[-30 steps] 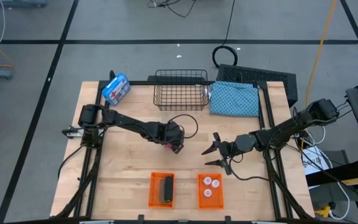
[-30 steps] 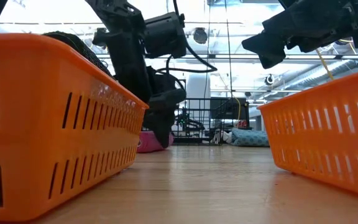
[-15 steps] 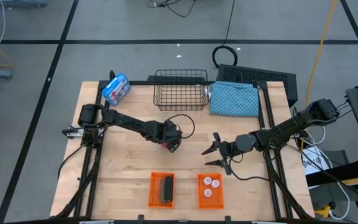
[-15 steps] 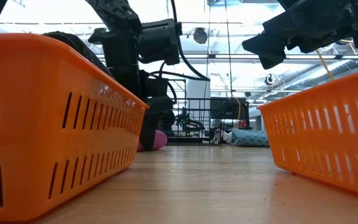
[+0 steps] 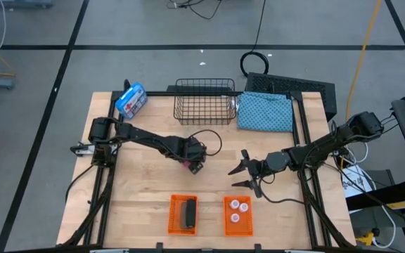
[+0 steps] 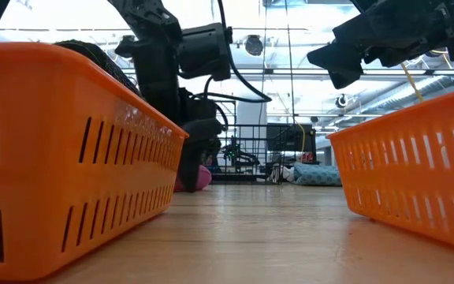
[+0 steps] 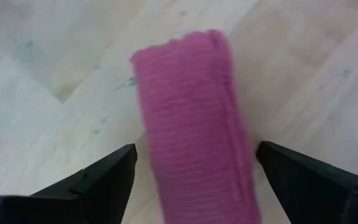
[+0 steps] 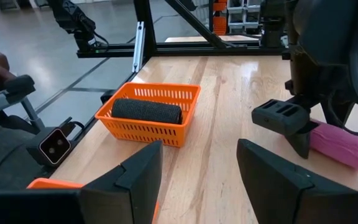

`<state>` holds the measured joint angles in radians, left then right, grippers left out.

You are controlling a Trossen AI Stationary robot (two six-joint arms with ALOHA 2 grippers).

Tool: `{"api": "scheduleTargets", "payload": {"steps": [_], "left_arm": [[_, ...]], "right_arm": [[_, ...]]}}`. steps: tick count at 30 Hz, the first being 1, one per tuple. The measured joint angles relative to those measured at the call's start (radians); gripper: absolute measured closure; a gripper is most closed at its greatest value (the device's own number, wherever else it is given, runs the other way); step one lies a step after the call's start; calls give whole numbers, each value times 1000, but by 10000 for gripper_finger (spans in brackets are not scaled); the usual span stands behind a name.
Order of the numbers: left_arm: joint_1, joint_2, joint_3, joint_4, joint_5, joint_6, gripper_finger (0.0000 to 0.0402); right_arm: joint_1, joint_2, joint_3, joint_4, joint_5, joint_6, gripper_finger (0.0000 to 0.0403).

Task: Pick & Place Medicine items
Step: Put the pink bandage into the left orange basket

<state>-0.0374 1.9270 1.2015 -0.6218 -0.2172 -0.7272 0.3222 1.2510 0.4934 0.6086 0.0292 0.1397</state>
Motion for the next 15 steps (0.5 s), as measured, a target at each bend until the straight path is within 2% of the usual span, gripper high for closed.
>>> {"api": "scheduleTargets", "payload": {"steps": [4,15], "left_arm": [[-4,1,0,35,4,36,50],[-1,2,0,47,-21,7,50]], "right_arm": [[0,0,0,0,0,5,206],[0,0,0,0,0,5,206]]}}
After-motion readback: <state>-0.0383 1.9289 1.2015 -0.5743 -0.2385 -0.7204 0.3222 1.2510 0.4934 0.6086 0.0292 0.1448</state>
